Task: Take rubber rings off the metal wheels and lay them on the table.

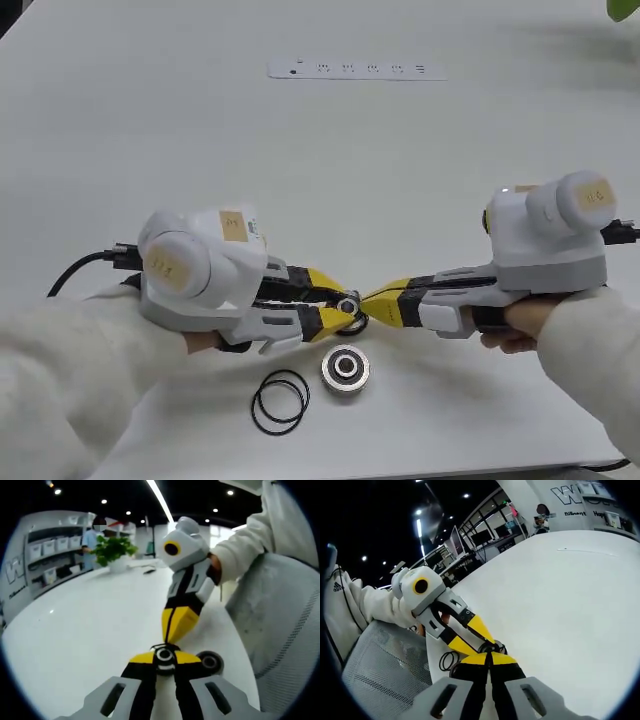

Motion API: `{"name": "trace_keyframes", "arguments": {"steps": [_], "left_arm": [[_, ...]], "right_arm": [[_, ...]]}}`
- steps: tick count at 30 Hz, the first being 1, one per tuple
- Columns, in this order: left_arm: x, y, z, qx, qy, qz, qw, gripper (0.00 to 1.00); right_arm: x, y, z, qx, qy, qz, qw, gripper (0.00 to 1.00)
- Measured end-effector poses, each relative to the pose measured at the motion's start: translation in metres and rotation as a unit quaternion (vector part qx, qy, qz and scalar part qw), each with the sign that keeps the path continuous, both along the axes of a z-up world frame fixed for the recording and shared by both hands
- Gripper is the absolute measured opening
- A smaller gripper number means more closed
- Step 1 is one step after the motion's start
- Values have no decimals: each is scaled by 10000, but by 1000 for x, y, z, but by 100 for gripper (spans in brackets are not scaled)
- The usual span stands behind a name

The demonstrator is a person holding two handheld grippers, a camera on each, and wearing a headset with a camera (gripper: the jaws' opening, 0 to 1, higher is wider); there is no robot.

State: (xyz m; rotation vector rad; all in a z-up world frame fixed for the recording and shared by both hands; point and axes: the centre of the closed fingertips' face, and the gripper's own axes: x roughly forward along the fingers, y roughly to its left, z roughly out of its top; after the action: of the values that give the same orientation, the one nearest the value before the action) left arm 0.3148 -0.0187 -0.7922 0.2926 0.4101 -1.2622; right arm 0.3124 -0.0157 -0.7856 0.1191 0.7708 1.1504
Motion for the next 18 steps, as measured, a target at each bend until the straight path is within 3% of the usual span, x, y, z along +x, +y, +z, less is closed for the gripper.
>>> {"name": "trace_keyframes", "arguments": {"steps": [10, 13, 15, 18], "left_arm": [[0, 0, 0, -14, 6, 9, 10000, 13], [0, 0, 0, -16, 7, 20, 10000, 13], [1, -1, 0, -15, 8, 25, 10000, 13], [0, -1, 0, 5, -29, 27, 10000, 13]], "right_arm": [[0, 2, 2, 59, -3, 24, 10000, 0], [-2, 7, 11, 307, -17, 69, 9995, 0], [4, 6, 15, 337, -55, -38, 9994, 0], [4, 1, 8, 258, 6, -88, 9996, 0]]}}
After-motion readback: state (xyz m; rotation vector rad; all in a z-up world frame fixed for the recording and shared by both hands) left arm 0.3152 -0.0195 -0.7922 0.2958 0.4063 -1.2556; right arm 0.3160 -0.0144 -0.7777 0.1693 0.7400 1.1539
